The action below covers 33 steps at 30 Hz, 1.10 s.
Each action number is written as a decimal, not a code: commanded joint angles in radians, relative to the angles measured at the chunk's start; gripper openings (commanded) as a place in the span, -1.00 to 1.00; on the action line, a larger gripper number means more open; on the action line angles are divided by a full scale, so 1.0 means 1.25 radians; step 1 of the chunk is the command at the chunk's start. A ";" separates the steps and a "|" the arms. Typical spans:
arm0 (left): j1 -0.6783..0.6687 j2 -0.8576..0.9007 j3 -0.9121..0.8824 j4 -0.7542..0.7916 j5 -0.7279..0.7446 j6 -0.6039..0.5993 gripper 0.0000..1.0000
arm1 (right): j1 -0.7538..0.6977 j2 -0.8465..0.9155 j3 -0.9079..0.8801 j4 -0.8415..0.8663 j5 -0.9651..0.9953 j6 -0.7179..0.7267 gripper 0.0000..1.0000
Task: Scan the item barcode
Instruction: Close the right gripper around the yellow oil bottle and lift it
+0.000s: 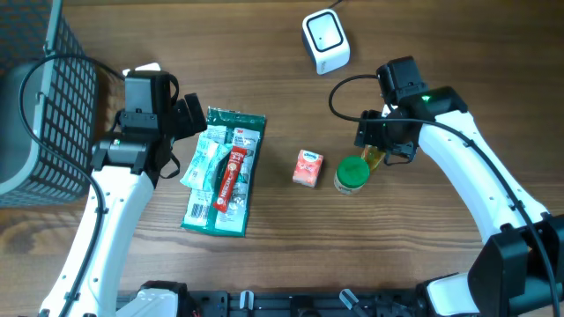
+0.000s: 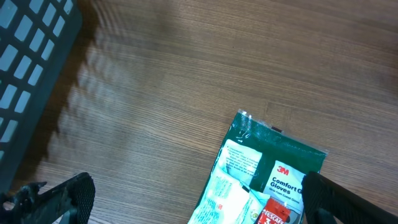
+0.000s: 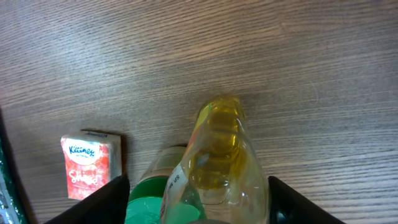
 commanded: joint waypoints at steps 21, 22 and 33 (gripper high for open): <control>0.003 -0.002 0.009 0.002 -0.005 -0.013 1.00 | 0.003 0.013 -0.030 0.013 0.064 0.003 0.11; 0.003 -0.002 0.009 0.002 -0.005 -0.013 1.00 | 0.003 0.013 -0.030 0.013 0.064 0.003 0.11; 0.003 -0.002 0.009 0.002 -0.005 -0.013 1.00 | 0.004 0.013 -0.030 0.013 0.058 0.027 0.23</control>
